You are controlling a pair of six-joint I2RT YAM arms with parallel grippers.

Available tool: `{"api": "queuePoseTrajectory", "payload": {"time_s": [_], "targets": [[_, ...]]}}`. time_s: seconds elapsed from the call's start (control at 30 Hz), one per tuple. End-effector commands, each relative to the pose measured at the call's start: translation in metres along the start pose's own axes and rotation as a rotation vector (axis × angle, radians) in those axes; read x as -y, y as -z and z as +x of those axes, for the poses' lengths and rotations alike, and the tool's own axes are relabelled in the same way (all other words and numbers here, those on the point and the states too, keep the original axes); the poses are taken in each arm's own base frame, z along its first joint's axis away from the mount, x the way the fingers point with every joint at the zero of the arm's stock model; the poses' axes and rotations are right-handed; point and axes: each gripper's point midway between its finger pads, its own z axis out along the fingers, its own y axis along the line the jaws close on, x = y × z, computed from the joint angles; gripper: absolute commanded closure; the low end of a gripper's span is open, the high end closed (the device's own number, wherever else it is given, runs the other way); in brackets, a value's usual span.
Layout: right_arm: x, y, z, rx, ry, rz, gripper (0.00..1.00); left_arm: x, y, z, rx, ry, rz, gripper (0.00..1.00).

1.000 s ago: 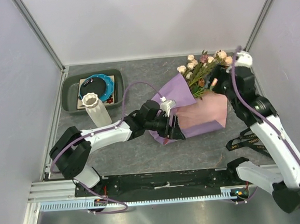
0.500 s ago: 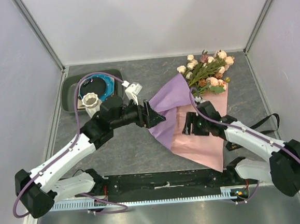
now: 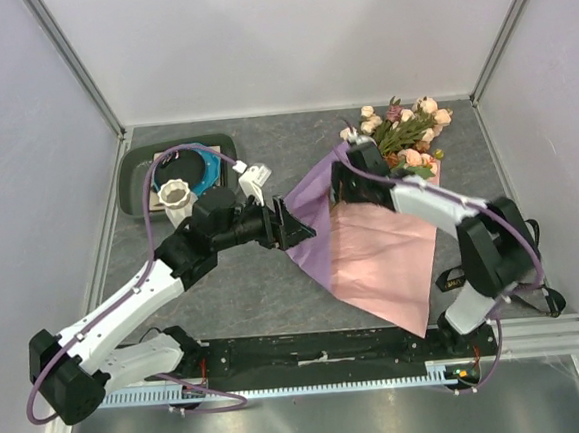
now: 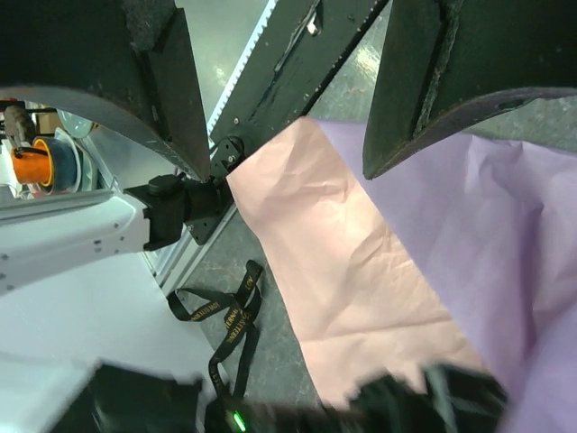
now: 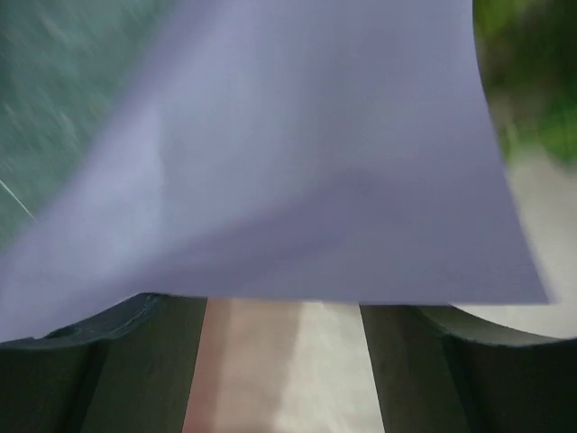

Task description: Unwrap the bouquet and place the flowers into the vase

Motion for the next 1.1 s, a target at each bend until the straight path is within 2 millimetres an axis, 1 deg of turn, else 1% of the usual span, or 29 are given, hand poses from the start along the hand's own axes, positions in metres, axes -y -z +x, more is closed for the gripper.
{"api": "queuePoseTrajectory", "payload": {"time_s": [0.0, 0.03, 0.07, 0.1, 0.17, 0.2, 0.23, 0.27, 0.33, 0.37, 0.4, 0.43, 0.47, 0.5, 0.53, 0.57, 0.63, 0.67, 0.7, 0.73, 0.77, 0.83, 0.87, 0.93, 0.97, 1.0, 1.03, 1.07], "targets": [[-0.072, -0.031, -0.108, 0.188, 0.083, -0.162, 0.26, 0.010, 0.025, 0.006, 0.030, 0.034, 0.026, 0.25], [-0.077, -0.037, -0.115, 0.170, 0.090, -0.154, 0.26, 0.007, 0.029, 0.010, 0.030, 0.049, 0.015, 0.25], [-0.084, -0.043, -0.127, 0.180, 0.091, -0.158, 0.25, 0.005, 0.032, 0.013, 0.032, 0.057, 0.007, 0.25], [-0.097, -0.053, -0.149, 0.211, 0.093, -0.174, 0.23, 0.005, 0.038, 0.016, 0.044, 0.060, 0.006, 0.25], [-0.112, -0.063, -0.158, 0.204, 0.109, -0.224, 0.19, 0.000, 0.044, 0.021, 0.046, 0.074, -0.017, 0.25], [-0.122, -0.070, -0.166, 0.205, 0.118, -0.256, 0.16, 0.001, 0.048, 0.023, 0.049, 0.076, -0.016, 0.25], [-0.127, -0.072, -0.159, 0.159, 0.133, -0.284, 0.15, -0.001, 0.050, 0.024, 0.050, 0.077, -0.029, 0.25], [-0.128, -0.072, -0.160, 0.148, 0.137, -0.282, 0.14, -0.001, 0.051, 0.024, 0.052, 0.076, -0.032, 0.25], [-0.127, -0.066, -0.156, 0.140, 0.126, -0.285, 0.12, -0.003, 0.053, 0.023, 0.056, 0.064, -0.048, 0.25], [-0.117, -0.070, -0.135, 0.098, 0.123, -0.275, 0.12, -0.001, 0.054, 0.019, 0.064, 0.056, -0.047, 0.25], [-0.120, -0.053, -0.138, 0.119, 0.119, -0.300, 0.10, -0.002, 0.054, 0.017, 0.069, 0.043, -0.054, 0.25], [-0.124, -0.046, -0.133, 0.113, 0.118, -0.337, 0.10, -0.003, 0.053, 0.015, 0.069, 0.038, -0.059, 0.25], [-0.120, -0.039, -0.114, 0.073, 0.104, -0.358, 0.10, -0.001, 0.053, 0.011, 0.077, 0.030, -0.059, 0.25], [-0.123, -0.034, -0.104, 0.052, 0.097, -0.395, 0.09, -0.001, 0.052, 0.008, 0.085, 0.014, -0.061, 0.25], [-0.129, -0.030, -0.099, 0.052, 0.094, -0.448, 0.09, -0.002, 0.049, 0.006, 0.081, 0.008, -0.066, 0.25], [-0.134, -0.022, -0.072, -0.016, 0.081, -0.511, 0.09, 0.001, 0.048, 0.000, 0.092, -0.004, -0.059, 0.25], [-0.140, -0.016, -0.056, -0.034, 0.075, -0.563, 0.09, 0.003, 0.045, -0.004, 0.090, -0.026, -0.056, 0.25], [-0.142, -0.009, -0.032, -0.084, 0.072, -0.601, 0.09, 0.005, 0.043, -0.008, 0.090, -0.032, -0.053, 0.25], [-0.147, -0.004, -0.023, -0.102, 0.060, -0.628, 0.09, 0.007, 0.042, -0.010, 0.086, -0.041, -0.047, 0.25], [-0.154, 0.001, -0.021, -0.087, 0.059, -0.663, 0.09, 0.009, 0.043, -0.012, 0.089, -0.046, -0.041, 0.25], [-0.161, 0.009, -0.004, -0.114, 0.068, -0.689, 0.09, 0.011, 0.043, -0.014, 0.093, -0.049, -0.039, 0.25], [-0.171, 0.019, 0.002, -0.116, 0.058, -0.715, 0.09, 0.013, 0.046, -0.017, 0.107, -0.055, -0.036, 0.25], [-0.179, 0.029, 0.010, -0.122, 0.067, -0.739, 0.09, 0.015, 0.049, -0.019, 0.116, -0.057, -0.034, 0.25], [-0.194, 0.041, 0.010, -0.113, 0.039, -0.784, 0.09, 0.014, 0.052, -0.020, 0.125, -0.059, -0.044, 0.25], [-0.202, 0.050, 0.017, -0.124, 0.031, -0.810, 0.09, 0.014, 0.053, -0.020, 0.126, -0.060, -0.048, 0.25], [-0.212, 0.057, 0.016, -0.111, 0.024, -0.860, 0.09, 0.013, 0.056, -0.020, 0.132, -0.061, -0.057, 0.25], [-0.220, 0.064, 0.017, -0.134, -0.033, -0.889, 0.08, 0.012, 0.057, -0.020, 0.132, -0.062, -0.062, 0.25], [-0.228, 0.069, 0.025, -0.155, -0.048, -0.920, 0.08, 0.012, 0.059, -0.021, 0.136, -0.067, -0.069, 0.25]]}}
